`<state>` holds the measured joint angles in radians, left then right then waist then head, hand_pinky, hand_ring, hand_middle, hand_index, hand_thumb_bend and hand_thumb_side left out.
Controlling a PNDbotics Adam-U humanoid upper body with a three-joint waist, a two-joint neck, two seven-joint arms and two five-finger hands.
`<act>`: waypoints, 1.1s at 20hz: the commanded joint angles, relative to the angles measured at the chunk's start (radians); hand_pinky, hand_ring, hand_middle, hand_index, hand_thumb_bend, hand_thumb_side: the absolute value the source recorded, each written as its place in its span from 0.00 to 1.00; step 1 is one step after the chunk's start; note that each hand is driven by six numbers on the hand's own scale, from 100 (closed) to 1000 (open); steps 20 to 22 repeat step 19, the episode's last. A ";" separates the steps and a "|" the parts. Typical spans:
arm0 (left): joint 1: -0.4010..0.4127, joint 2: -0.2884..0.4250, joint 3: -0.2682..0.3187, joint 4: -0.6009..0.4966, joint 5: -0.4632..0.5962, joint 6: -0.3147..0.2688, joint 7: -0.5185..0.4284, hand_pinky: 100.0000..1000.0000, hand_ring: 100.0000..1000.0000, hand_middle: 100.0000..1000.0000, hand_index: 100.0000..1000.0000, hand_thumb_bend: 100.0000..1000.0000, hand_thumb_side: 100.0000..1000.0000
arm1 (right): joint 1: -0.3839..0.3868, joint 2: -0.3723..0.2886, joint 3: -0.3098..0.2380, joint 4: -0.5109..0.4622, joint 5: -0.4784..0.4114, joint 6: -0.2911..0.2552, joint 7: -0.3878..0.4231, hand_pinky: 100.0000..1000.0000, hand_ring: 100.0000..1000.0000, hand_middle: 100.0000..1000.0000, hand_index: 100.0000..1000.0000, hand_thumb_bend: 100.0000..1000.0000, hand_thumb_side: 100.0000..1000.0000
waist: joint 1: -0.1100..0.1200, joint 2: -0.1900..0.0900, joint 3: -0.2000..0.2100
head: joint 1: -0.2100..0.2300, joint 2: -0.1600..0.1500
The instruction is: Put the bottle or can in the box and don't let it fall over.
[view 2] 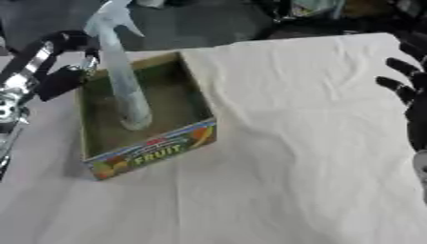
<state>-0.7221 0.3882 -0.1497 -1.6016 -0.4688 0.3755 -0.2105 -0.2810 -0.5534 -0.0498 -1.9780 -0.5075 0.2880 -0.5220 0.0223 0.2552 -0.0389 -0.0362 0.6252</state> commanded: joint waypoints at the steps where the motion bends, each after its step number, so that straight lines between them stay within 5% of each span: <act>1: 0.014 0.045 0.039 -0.064 0.025 0.003 -0.009 1.00 0.87 0.78 0.89 0.00 0.58 | 0.000 -0.039 -0.018 -0.022 0.012 -0.009 -0.003 0.76 0.88 0.90 0.91 0.00 1.00 | -0.004 -0.015 0.005 | 0.006 0.010; 4: 0.061 0.064 0.084 -0.132 0.061 0.007 0.018 1.00 0.73 0.72 0.84 0.00 0.55 | 0.005 -0.043 -0.021 -0.022 0.014 -0.014 -0.006 0.76 0.88 0.90 0.91 0.00 1.00 | -0.005 -0.015 0.014 | 0.012 0.007; 9: 0.131 0.086 0.125 -0.252 0.136 0.016 0.063 1.00 0.76 0.69 0.83 0.00 0.51 | 0.004 -0.042 -0.022 -0.022 0.011 -0.016 -0.005 0.76 0.88 0.90 0.91 0.00 1.00 | -0.010 -0.016 0.023 | 0.012 0.000; 10: 0.146 0.092 0.132 -0.273 0.150 0.018 0.070 1.00 0.76 0.70 0.84 0.00 0.66 | 0.004 -0.042 -0.022 -0.022 0.011 -0.017 -0.005 0.76 0.88 0.90 0.91 0.00 1.00 | -0.011 -0.017 0.023 | 0.010 0.000; 11: 0.159 0.095 0.144 -0.290 0.165 0.025 0.079 1.00 0.76 0.69 0.86 0.00 0.51 | 0.004 -0.043 -0.023 -0.022 0.011 -0.019 -0.005 0.76 0.88 0.90 0.91 0.00 1.00 | -0.012 -0.018 0.024 | 0.007 0.000; 13: 0.189 0.095 0.179 -0.328 0.193 0.047 0.104 1.00 0.69 0.67 0.86 0.00 0.58 | 0.006 -0.050 -0.027 -0.022 0.011 -0.023 -0.007 0.76 0.88 0.90 0.91 0.00 1.00 | -0.013 -0.020 0.031 | 0.004 -0.001; 16: 0.240 0.086 0.246 -0.384 0.230 0.059 0.146 1.00 0.72 0.69 0.87 0.00 0.54 | 0.003 -0.057 -0.029 -0.022 0.011 -0.027 -0.008 0.76 0.88 0.90 0.91 0.00 1.00 | -0.016 -0.023 0.044 | 0.002 -0.018; 19: 0.283 0.059 0.317 -0.397 0.273 0.023 0.191 1.00 0.68 0.59 0.80 0.00 0.53 | 0.001 -0.056 -0.030 -0.022 0.007 -0.026 -0.008 0.76 0.88 0.90 0.91 0.00 1.00 | -0.016 -0.032 0.056 | -0.014 -0.019; 22: 0.283 0.059 0.317 -0.397 0.273 0.023 0.191 1.00 0.68 0.59 0.80 0.00 0.53 | 0.001 -0.056 -0.030 -0.022 0.007 -0.026 -0.008 0.76 0.88 0.90 0.91 0.00 1.00 | -0.016 -0.032 0.056 | -0.014 -0.019</act>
